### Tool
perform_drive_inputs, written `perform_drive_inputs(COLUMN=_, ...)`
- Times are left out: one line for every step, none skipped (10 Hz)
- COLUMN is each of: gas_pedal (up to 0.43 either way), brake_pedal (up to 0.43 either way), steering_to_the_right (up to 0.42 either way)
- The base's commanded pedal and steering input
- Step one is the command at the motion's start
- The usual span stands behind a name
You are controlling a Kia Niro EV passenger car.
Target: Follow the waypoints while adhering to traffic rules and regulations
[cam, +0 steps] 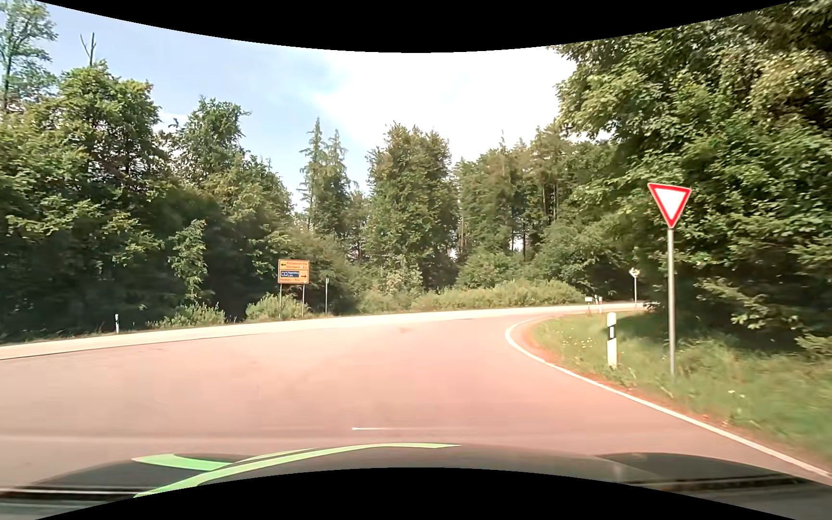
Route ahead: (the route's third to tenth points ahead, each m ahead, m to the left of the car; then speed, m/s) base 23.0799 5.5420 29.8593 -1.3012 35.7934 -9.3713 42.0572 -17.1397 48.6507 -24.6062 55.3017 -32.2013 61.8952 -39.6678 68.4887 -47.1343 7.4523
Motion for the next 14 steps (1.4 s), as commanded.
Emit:
perform_drive_inputs(gas_pedal=0.008, brake_pedal=0.000, steering_to_the_right=-0.028)
perform_drive_inputs(gas_pedal=0.008, brake_pedal=0.000, steering_to_the_right=-0.019)
perform_drive_inputs(gas_pedal=0.020, brake_pedal=0.000, steering_to_the_right=-0.010)
perform_drive_inputs(gas_pedal=0.028, brake_pedal=0.000, steering_to_the_right=0.004)
perform_drive_inputs(gas_pedal=0.059, brake_pedal=0.000, steering_to_the_right=0.018)
perform_drive_inputs(gas_pedal=0.087, brake_pedal=0.000, steering_to_the_right=0.035)
perform_drive_inputs(gas_pedal=0.098, brake_pedal=0.000, steering_to_the_right=0.051)
perform_drive_inputs(gas_pedal=0.110, brake_pedal=0.000, steering_to_the_right=0.064)
perform_drive_inputs(gas_pedal=0.110, brake_pedal=0.000, steering_to_the_right=0.078)
perform_drive_inputs(gas_pedal=0.110, brake_pedal=0.000, steering_to_the_right=0.092)
perform_drive_inputs(gas_pedal=0.118, brake_pedal=0.000, steering_to_the_right=0.103)
perform_drive_inputs(gas_pedal=0.118, brake_pedal=0.000, steering_to_the_right=0.110)
perform_drive_inputs(gas_pedal=0.118, brake_pedal=0.000, steering_to_the_right=0.110)
perform_drive_inputs(gas_pedal=0.118, brake_pedal=0.000, steering_to_the_right=0.110)
